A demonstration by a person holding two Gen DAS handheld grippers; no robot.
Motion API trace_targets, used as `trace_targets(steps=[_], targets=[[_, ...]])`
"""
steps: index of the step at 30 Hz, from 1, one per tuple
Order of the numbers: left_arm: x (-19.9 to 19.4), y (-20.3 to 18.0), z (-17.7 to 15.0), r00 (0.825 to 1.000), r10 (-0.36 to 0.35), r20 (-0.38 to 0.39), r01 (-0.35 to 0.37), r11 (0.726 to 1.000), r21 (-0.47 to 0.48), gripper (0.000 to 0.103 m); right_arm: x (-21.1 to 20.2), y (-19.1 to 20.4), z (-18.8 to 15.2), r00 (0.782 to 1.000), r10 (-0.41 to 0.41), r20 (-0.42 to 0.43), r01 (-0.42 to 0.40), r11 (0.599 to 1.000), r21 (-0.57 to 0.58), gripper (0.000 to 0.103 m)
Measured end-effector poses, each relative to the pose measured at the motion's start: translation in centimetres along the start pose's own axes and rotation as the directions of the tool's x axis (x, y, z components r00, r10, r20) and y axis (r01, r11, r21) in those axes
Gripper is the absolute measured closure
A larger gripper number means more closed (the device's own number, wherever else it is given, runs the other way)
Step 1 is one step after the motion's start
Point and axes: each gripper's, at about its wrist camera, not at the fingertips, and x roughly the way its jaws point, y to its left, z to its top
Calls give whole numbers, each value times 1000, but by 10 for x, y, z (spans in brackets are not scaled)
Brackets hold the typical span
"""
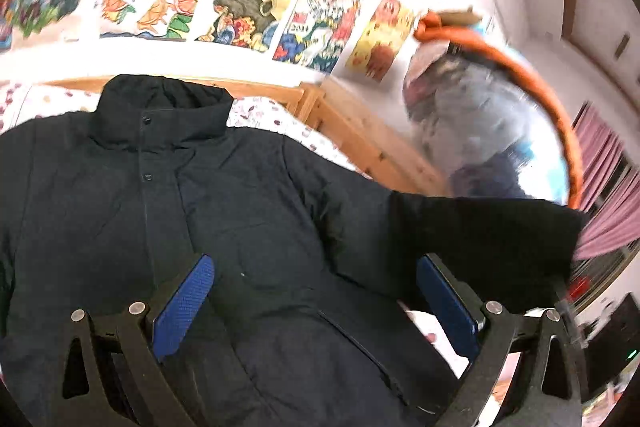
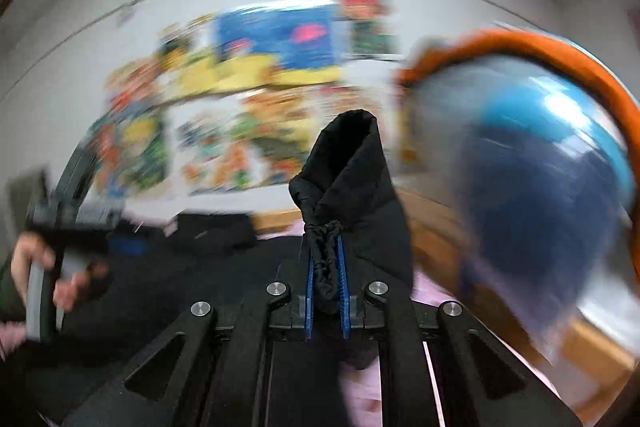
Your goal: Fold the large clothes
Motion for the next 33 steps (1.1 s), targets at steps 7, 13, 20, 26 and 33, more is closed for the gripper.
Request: trace_targets(steps=[7, 13, 20, 26, 33], targets=[[-47, 61, -17, 993, -104, 47, 109, 986, -124, 1, 41, 100, -9, 965, 194, -174, -219, 966, -134, 94], [-38, 105, -31, 984, -176, 20, 177, 965, -195, 1, 82, 149, -47, 891, 297, -344, -338, 939, -64, 93], [26, 147, -51, 979, -172, -113, 131, 945, -301, 11, 95, 177, -82, 853, 267, -448, -353, 928, -119, 93], [66, 157, -59, 965, -154, -213, 80, 943, -322, 80, 100, 186, -84, 832, 267, -486, -357, 929, -100, 90], [40, 144, -37, 994, -32, -103, 11, 982, -190, 95, 71, 171, -68, 817, 363, -448, -421, 906, -34, 52]])
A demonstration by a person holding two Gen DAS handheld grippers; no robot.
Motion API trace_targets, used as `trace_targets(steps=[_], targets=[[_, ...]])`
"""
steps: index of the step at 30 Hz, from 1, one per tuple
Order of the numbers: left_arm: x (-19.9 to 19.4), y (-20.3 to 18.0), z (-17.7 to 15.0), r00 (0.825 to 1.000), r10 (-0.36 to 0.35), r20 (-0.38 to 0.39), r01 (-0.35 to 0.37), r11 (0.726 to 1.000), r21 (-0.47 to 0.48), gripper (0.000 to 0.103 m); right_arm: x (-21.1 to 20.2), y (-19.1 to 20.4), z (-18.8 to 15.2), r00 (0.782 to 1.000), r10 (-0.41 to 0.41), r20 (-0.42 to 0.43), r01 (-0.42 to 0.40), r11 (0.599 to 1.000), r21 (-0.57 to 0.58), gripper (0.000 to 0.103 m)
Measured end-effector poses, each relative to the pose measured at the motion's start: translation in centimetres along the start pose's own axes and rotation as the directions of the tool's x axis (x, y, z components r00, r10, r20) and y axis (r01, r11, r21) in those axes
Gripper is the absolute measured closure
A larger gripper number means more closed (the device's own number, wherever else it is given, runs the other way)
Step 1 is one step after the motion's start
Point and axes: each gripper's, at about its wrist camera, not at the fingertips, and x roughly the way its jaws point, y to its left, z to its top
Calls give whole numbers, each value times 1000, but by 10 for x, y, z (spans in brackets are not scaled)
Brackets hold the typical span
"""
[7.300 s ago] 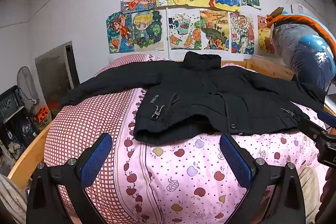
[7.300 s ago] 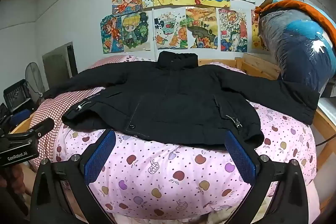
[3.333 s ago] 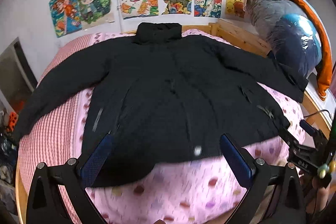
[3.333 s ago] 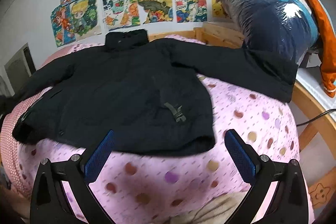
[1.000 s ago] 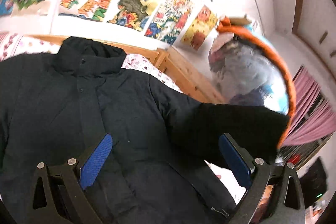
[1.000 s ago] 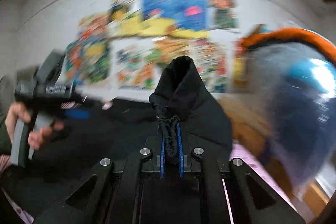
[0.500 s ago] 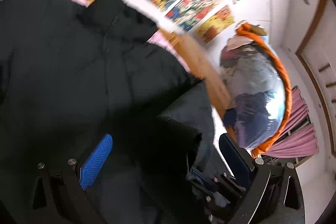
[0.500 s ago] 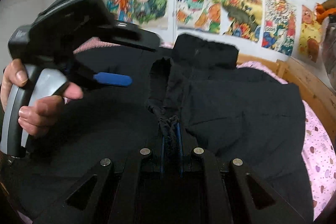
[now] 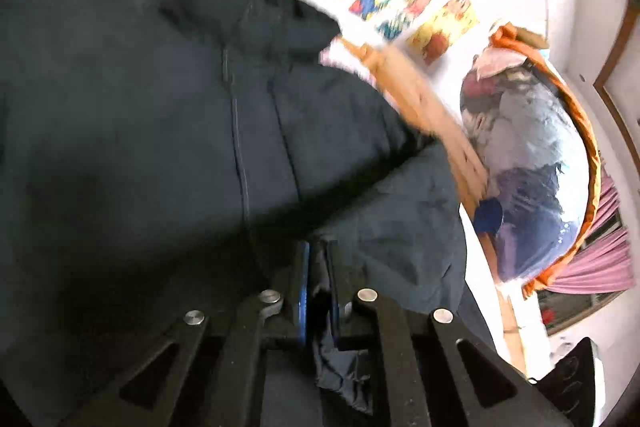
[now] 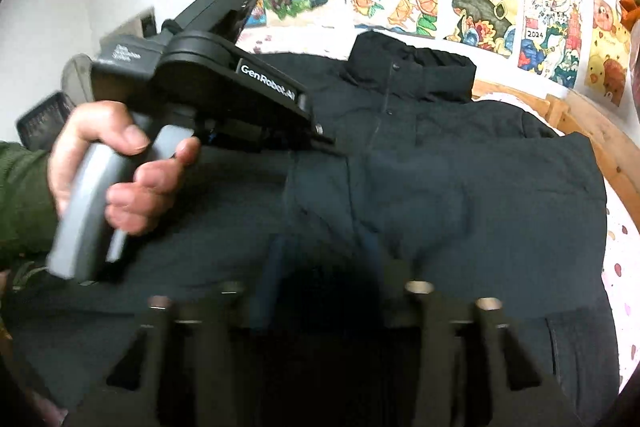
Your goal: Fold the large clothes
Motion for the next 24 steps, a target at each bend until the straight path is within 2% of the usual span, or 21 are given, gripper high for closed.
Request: trace_targets(steps=[1, 3, 7, 8, 10, 13, 15, 17, 20, 22, 24], targets=[[-9, -3, 6, 999, 18, 35, -19, 1000, 16, 95, -4, -7, 4, 1000, -5, 13, 5, 1000, -2, 52], [-30, -7, 17, 993, 57, 102, -62, 997, 41, 96, -13, -22, 15, 997, -71, 40, 71, 997, -19, 51], [-69, -4, 33, 963, 171, 208, -188, 980, 65, 96, -20, -63, 42, 978, -188, 93, 189, 982, -2, 48], [-77, -1, 35, 949, 207, 236, -229, 971, 69, 96, -18, -75, 48, 973, -211, 99, 211, 977, 8, 48], [-93, 6, 37, 911, 290, 292, -323, 944, 72, 96, -4, -102, 61, 963, -252, 94, 249, 967, 45, 48], [-102, 26, 37, 858, 393, 331, -439, 895, 76, 96, 36, -138, 80, 956, -290, 46, 286, 955, 75, 48], [-96, 42, 37, 844, 439, 309, -481, 874, 72, 96, 72, -156, 88, 948, -318, -17, 319, 946, 61, 51], [-79, 63, 38, 845, 475, 247, -503, 862, 62, 96, 110, -169, 91, 939, -330, -100, 337, 939, 63, 60], [-49, 92, 36, 838, 528, 139, -537, 843, 35, 96, 153, -178, 76, 921, -314, -232, 340, 937, 80, 61], [-36, 109, 34, 840, 535, 89, -538, 843, 5, 95, 174, -181, 62, 908, -305, -287, 341, 936, 85, 61], [-27, 123, 32, 845, 531, 68, -531, 847, -17, 95, 181, -181, 53, 911, -295, -289, 336, 936, 102, 61]])
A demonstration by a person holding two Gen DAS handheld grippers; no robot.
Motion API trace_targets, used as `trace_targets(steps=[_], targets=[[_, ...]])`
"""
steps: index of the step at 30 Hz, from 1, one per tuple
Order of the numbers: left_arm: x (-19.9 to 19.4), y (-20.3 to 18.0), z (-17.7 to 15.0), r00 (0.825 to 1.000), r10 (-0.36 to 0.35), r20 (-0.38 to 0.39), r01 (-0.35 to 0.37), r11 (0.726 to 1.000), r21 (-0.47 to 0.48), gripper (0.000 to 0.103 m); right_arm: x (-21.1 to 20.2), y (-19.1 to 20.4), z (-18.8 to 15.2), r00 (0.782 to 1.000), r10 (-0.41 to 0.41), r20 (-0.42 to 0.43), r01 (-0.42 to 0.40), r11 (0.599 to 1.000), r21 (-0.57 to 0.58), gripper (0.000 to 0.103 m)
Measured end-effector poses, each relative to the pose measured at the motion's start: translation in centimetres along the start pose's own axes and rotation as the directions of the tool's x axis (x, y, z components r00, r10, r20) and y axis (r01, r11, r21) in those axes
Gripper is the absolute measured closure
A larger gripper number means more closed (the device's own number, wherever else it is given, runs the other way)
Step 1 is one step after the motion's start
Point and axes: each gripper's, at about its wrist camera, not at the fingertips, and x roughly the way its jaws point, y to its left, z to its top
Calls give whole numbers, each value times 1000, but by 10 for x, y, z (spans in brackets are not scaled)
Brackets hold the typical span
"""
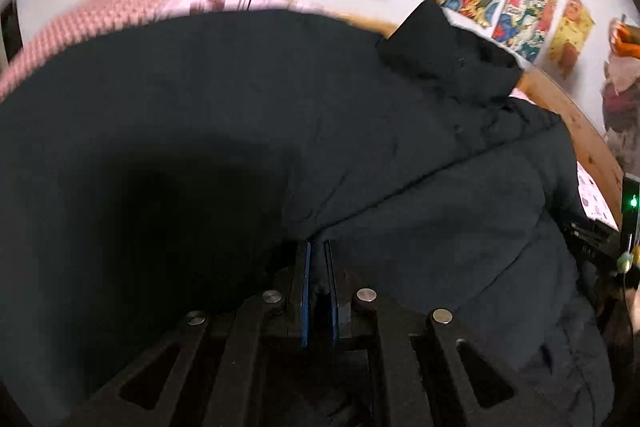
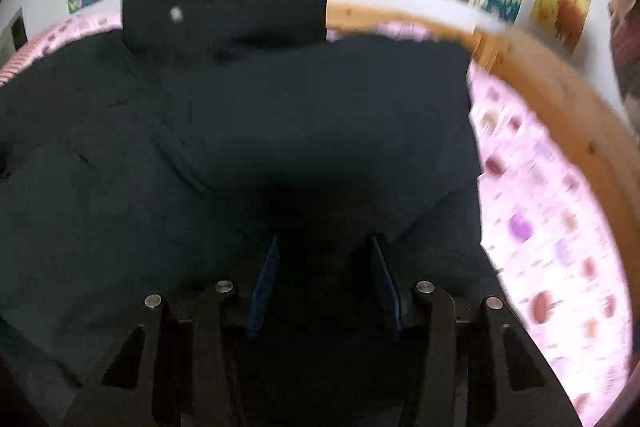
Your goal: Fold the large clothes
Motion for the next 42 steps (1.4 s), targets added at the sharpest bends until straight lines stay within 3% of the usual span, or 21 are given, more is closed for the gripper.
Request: trace_targets(steps=[5, 7, 10, 12, 14, 16, 17, 19, 21, 25, 30, 33, 35, 38, 40, 42], targets=[[8, 4, -2, 1000, -4, 7, 4, 1000, 0, 93, 9, 8, -12, 1000, -2, 10, 2, 1000, 7, 59], [1, 9, -3, 999, -41, 20, 41, 999, -16, 93, 2, 11, -15, 999, -14, 38, 13, 1000, 10, 57], [-20, 18, -5, 993, -103, 63, 107, 992, -61, 87, -31, 16, -21, 992, -38, 118, 35, 999, 28, 41], [-42, 26, -7, 986, -135, 96, 143, 986, -84, 77, -55, 24, -23, 985, 9, 173, -15, 999, 35, 26], [-62, 31, -10, 978, -162, 129, 175, 980, -96, 44, -78, 43, -22, 980, 52, 190, -54, 998, 7, 22], [-91, 37, -18, 966, -167, 197, 193, 973, -122, 18, -94, 61, -21, 979, 79, 186, -74, 997, -37, 22], [-106, 42, -22, 960, -151, 235, 187, 973, -138, 13, -105, 80, -20, 978, 109, 180, -97, 992, -75, 22], [-129, 50, -28, 957, -139, 256, 181, 972, -149, 12, -121, 101, -18, 971, 155, 182, -135, 983, -121, 22], [-150, 60, -35, 964, -103, 245, 146, 975, -166, 12, -137, 121, -16, 962, 198, 188, -172, 974, -146, 22], [-187, 83, -61, 984, 36, 173, 3, 975, -222, 12, -156, 164, -9, 939, 304, 159, -276, 945, -177, 21], [-221, 127, -115, 990, 59, 131, -12, 942, -335, 11, -154, 229, -15, 958, 278, 71, -248, 927, -281, 21], [-230, 157, -140, 989, 54, 139, 12, 898, -439, 11, -138, 262, -17, 980, 197, -2, -188, 936, -298, 21], [-235, 180, -153, 983, 54, 176, 47, 850, -525, 11, -125, 272, -17, 982, 185, -37, -188, 944, -270, 21], [-240, 214, -175, 968, 87, 235, 90, 754, -651, 11, -115, 287, -15, 988, 151, -37, -156, 954, -256, 21], [-231, 232, -183, 975, 57, 216, 117, 692, -713, 13, -106, 293, -18, 992, 123, -29, -126, 956, -264, 21], [-217, 243, -185, 982, 19, 190, 129, 671, -730, 14, -97, 299, -20, 993, 110, -35, -115, 956, -269, 21]])
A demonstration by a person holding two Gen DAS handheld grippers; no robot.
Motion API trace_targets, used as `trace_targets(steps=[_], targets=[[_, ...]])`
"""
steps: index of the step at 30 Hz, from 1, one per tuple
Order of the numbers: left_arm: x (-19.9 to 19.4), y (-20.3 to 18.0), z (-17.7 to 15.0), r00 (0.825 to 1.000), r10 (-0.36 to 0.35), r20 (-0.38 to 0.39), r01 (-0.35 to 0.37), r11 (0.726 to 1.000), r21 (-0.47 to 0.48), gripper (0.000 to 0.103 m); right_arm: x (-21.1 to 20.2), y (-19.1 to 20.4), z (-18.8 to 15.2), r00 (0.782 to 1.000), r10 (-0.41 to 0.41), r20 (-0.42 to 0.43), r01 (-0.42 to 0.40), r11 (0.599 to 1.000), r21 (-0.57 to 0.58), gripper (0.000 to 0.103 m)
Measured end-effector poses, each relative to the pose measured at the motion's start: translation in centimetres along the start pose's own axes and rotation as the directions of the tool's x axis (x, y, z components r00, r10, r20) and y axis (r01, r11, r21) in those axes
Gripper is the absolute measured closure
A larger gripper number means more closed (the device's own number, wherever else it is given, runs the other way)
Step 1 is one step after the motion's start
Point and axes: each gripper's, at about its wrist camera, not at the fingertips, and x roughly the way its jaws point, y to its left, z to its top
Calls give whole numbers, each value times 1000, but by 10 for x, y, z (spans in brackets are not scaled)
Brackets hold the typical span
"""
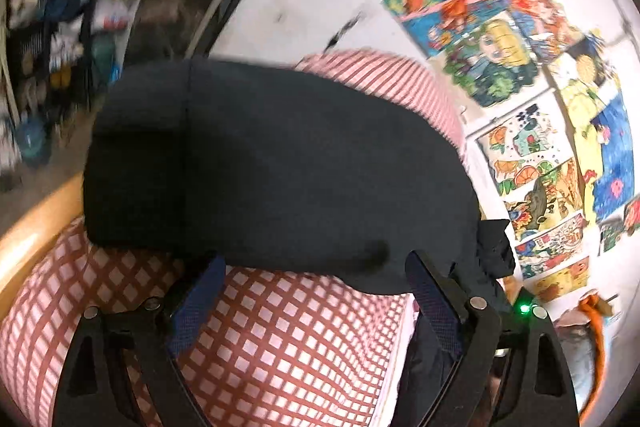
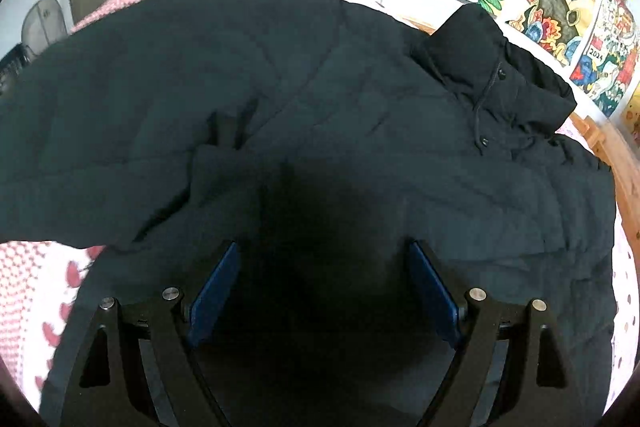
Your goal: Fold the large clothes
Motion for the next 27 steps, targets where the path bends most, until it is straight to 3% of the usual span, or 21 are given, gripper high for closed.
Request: trace_targets(steps=[3, 7, 11, 13, 18, 23, 27], targets=[[8, 9, 5, 1000, 17, 8, -17, 1000, 16, 27, 13, 3, -4, 1000, 4, -10, -4, 1000, 26, 17], [8, 19, 9, 997, 62, 36, -63, 998, 22, 57, 30, -2, -13, 1000, 16, -3, -16, 997, 78, 9], [1, 23, 13, 996, 58, 71, -61, 997, 38, 82, 36, -5, -22, 1000, 13, 24, -15, 996, 92, 6], [-3, 15, 13, 992, 66, 108, -75, 994, 76, 87, 35, -2, -25, 999, 5, 36, -9, 996, 91, 6], [-25, -27, 14, 967, 72, 243, -127, 968, 215, 92, 29, -11, -23, 998, 48, 27, -51, 992, 115, 6], [-64, -88, 11, 938, -20, 346, -115, 924, 365, 93, -4, -42, -23, 971, 231, 61, -239, 937, 255, 6], [-95, -154, -6, 915, -119, 386, -111, 845, 524, 93, -31, -65, -33, 962, 263, 76, -273, 918, 287, 6]])
